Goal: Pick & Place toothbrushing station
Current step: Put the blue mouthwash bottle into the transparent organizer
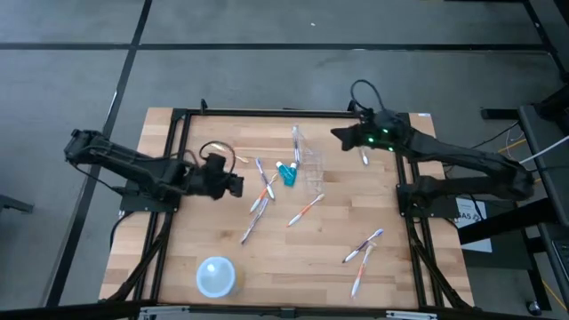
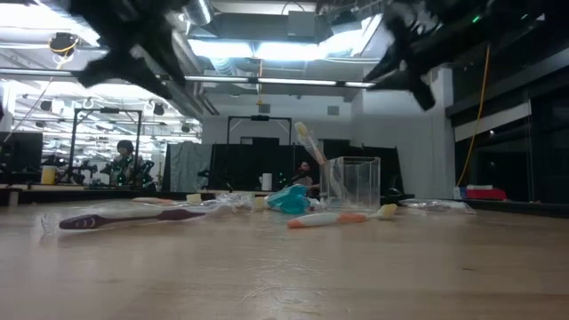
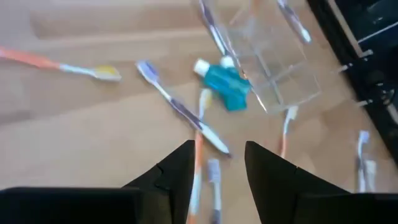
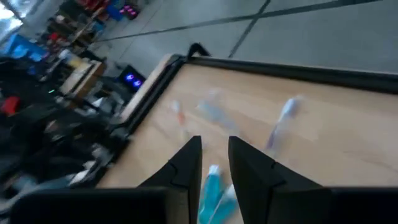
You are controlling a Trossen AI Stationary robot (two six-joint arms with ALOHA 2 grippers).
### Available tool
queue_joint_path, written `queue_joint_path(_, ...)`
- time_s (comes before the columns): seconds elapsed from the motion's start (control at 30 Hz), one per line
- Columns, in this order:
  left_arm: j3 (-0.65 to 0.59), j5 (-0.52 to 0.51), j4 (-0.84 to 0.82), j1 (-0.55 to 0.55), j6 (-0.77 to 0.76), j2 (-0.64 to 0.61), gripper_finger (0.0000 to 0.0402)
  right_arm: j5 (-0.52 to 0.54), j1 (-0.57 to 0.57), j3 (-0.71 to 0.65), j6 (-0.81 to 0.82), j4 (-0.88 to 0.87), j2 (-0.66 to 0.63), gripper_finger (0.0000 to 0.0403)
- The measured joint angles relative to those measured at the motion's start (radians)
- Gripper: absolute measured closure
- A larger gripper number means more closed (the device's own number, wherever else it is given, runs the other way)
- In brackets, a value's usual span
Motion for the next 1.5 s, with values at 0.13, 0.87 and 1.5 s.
queue_joint_path(0.13,0.000,0.167,0.242,0.140,0.096,0.072,0.0244,0.000,0.052,0.000,0.029,-0.077,-0.099,0.0319)
queue_joint_path(0.87,0.002,0.432,0.682,0.425,-0.143,0.524,0.0163,0.123,0.280,0.000,0.137,-0.101,-0.237,0.0264)
queue_joint_path(1.5,0.002,0.308,0.778,0.444,-0.368,0.642,0.0164,0.132,0.360,-0.001,0.161,-0.029,-0.237,0.0261)
